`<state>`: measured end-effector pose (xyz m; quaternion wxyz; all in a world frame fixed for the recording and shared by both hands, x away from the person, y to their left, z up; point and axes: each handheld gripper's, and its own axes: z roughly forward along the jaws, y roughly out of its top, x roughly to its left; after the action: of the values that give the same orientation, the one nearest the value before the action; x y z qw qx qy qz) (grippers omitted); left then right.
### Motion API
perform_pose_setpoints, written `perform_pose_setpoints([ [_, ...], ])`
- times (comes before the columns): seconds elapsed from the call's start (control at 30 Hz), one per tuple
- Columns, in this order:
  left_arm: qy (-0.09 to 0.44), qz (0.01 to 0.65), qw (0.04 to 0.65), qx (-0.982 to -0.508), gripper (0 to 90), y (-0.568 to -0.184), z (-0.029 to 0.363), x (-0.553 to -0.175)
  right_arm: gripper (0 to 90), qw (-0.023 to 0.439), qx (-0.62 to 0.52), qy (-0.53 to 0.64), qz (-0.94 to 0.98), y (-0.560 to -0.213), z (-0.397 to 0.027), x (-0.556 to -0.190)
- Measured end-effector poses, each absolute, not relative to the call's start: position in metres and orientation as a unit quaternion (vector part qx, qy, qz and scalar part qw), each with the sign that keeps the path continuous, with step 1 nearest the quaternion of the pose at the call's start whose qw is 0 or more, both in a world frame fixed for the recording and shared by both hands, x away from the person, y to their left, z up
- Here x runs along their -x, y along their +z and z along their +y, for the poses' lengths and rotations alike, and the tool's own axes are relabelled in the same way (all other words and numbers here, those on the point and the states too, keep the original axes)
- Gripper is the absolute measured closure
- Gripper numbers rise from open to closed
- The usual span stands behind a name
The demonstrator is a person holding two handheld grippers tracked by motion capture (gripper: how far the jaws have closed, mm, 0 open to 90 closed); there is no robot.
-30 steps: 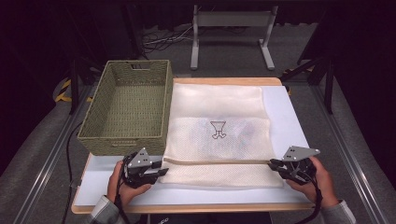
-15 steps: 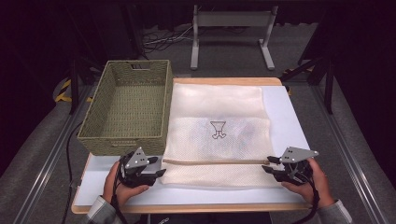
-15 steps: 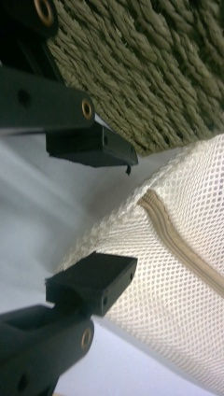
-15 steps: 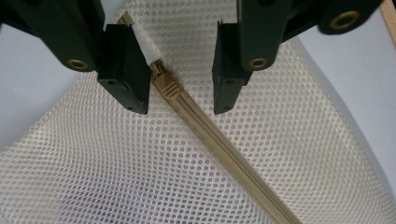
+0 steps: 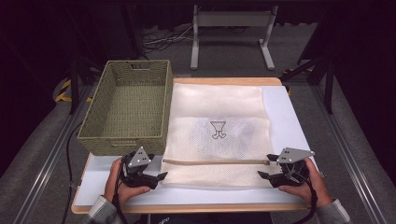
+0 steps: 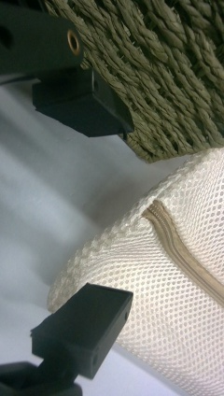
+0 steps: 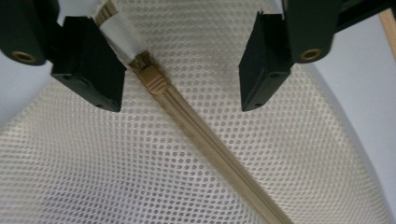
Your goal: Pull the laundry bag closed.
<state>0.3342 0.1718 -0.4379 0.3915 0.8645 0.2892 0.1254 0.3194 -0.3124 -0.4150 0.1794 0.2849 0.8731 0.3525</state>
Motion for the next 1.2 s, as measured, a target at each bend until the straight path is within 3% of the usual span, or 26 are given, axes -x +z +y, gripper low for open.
perform_pose_setpoints([
  [0.13, 0.132, 0.289, 0.382, -0.868, 10.3, -0.439, 0.17, -0.333, 18.8, 0.175, -0.284, 0.357, 0.873, -0.417, -0.31, -0.32],
  [0.37, 0.131, 0.286, 0.38, -0.87, 4.2, -0.441, 0.168, -0.332, 15.8, 0.171, -0.283, 0.357, 0.874, -0.42, -0.308, -0.321],
  [1.2, 0.126, 0.269, 0.368, -0.881, 4.6, -0.443, 0.166, -0.331, 13.0, 0.174, -0.268, 0.335, 0.886, -0.424, -0.3, -0.319],
])
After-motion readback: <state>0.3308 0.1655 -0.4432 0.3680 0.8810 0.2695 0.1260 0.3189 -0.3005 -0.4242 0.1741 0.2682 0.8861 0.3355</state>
